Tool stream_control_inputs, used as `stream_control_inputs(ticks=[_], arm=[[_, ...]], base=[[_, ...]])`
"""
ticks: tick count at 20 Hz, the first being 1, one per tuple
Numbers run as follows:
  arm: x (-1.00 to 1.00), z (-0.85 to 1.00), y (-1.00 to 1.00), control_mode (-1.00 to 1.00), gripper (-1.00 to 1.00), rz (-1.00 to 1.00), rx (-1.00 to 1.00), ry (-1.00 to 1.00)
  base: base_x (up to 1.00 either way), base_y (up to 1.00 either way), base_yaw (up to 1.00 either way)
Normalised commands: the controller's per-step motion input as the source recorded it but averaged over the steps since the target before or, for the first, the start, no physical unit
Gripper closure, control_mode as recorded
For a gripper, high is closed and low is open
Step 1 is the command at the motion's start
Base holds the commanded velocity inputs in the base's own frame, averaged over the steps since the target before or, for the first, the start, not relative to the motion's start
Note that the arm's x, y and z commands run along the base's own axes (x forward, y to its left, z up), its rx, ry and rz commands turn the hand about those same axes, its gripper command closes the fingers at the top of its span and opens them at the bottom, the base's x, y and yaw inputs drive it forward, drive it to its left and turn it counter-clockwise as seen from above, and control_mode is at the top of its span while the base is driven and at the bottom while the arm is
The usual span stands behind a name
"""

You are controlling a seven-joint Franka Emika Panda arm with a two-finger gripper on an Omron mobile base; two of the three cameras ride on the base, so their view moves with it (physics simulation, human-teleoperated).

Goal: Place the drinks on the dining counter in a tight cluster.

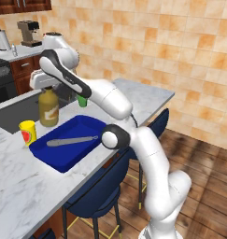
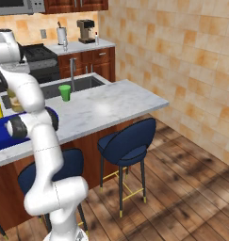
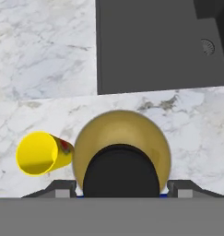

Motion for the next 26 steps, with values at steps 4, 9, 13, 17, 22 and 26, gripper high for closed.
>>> stream_control_inputs(ticks=[4, 9, 13, 17, 22, 26], arm=[[0.0, -0.22, 0.01, -1.0, 1.0, 0.0, 0.0, 0.01], [0.01, -0.07, 0.0, -1.0, 1.0, 0.03, 0.0, 0.0], [0.0, -0.1, 0.0, -1.0, 1.0, 0.02, 0.0, 0.03], [0.0, -0.12, 0.0, -1.0, 1.0, 0.01, 0.0, 0.05], [0.0, -0.03, 0.0, -1.0, 1.0, 0.02, 0.0, 0.05], [0.0, 0.0, 0.03, -1.0, -1.0, 0.02, 0.0, 0.04]], base=[[0.0, 0.0, 0.0], [0.0, 0.0, 0.0], [0.0, 0.0, 0.0], [0.0, 0.0, 0.0], [0.0, 0.0, 0.0], [0.0, 0.0, 0.0]])
